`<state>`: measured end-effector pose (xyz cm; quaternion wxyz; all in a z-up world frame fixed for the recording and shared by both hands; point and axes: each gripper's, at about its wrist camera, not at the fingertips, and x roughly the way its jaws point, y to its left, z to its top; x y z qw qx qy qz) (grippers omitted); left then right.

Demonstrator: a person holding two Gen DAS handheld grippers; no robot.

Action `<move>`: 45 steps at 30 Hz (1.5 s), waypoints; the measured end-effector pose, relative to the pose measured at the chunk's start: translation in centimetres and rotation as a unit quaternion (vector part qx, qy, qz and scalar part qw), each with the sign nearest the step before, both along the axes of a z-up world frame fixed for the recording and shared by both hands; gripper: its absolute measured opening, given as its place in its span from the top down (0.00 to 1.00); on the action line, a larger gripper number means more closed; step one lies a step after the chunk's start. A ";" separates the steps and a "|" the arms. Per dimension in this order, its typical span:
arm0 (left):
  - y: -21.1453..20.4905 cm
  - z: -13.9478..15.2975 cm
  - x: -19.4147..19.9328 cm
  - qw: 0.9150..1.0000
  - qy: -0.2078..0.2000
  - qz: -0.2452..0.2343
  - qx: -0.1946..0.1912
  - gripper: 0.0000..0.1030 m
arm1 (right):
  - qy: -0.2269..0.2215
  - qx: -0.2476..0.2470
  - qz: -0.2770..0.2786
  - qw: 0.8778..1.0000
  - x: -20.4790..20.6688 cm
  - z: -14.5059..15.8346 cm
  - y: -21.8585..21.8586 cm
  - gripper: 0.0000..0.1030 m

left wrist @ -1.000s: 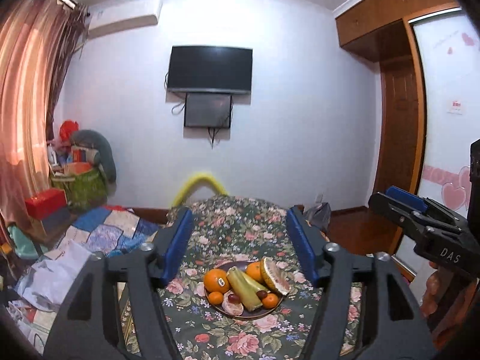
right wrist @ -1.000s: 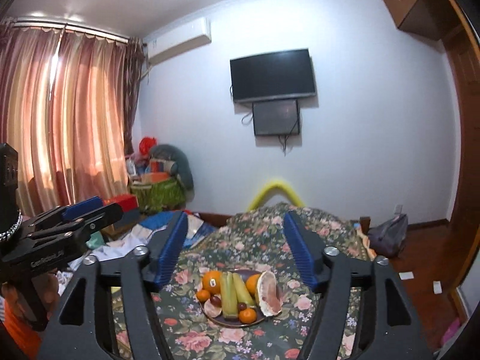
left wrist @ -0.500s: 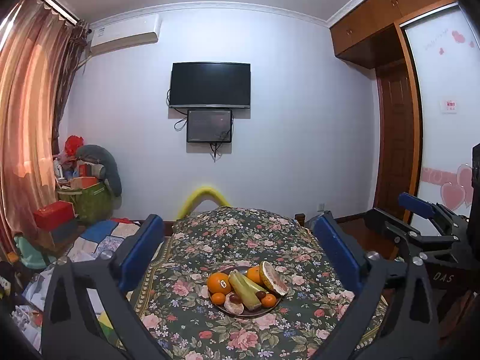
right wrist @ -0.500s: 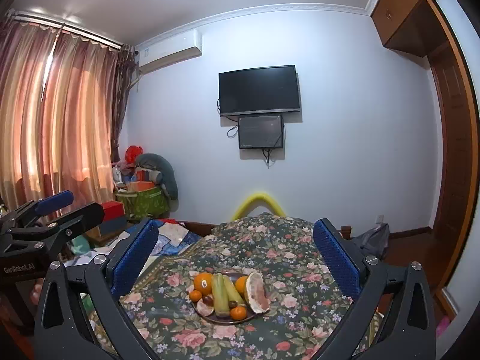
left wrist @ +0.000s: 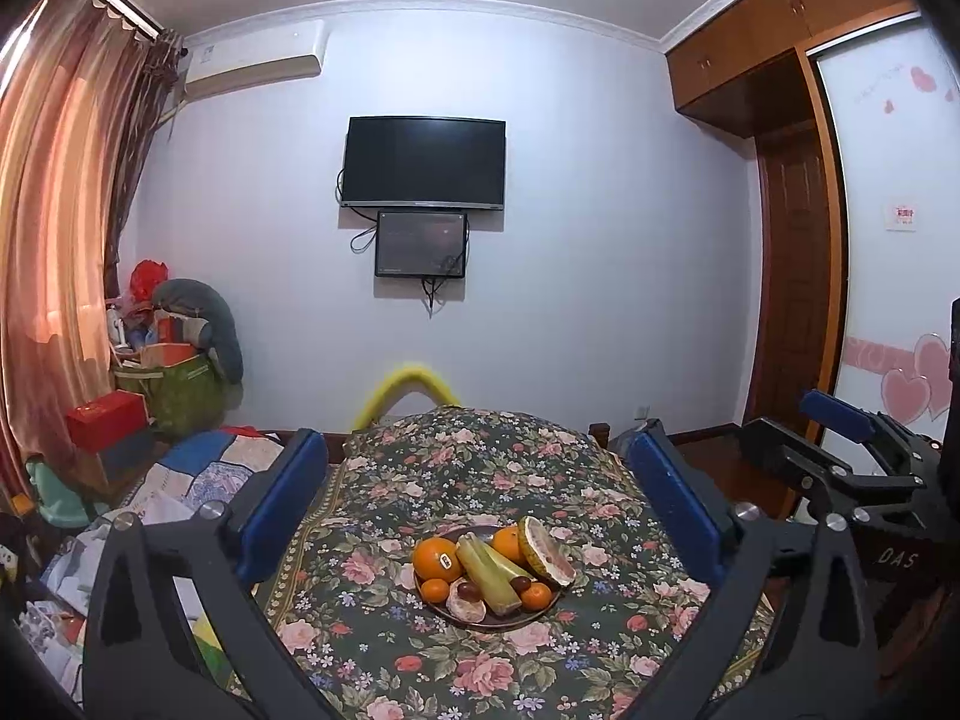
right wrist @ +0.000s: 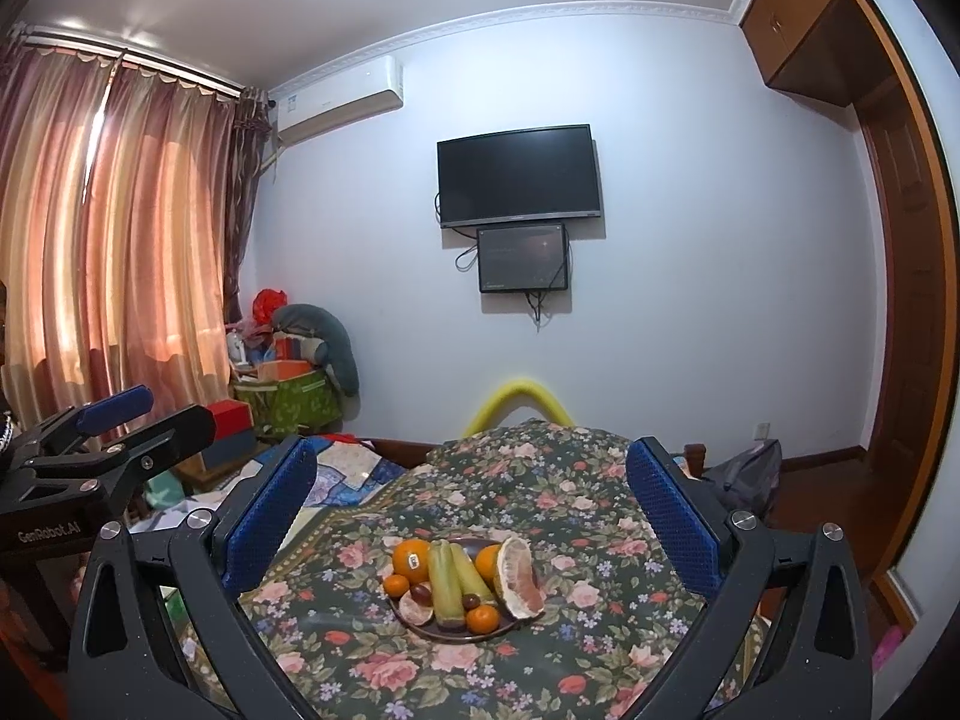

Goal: Organize fruits

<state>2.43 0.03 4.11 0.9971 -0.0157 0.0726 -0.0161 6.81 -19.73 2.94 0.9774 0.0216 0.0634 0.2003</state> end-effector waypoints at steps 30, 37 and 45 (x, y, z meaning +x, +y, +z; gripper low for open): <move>0.2 -0.2 0.2 1.000 0.010 -0.013 -0.008 0.00 | -0.002 0.000 -0.003 1.000 -0.4 0.4 -0.1 0.00; 0.1 -0.1 0.2 1.000 0.011 -0.014 -0.011 0.00 | -0.002 0.000 -0.004 1.000 -0.4 0.4 -0.2 0.00; 0.1 -0.1 0.4 1.000 0.014 -0.017 -0.012 0.00 | 0.000 0.000 -0.004 1.000 -0.5 0.5 -0.3 0.00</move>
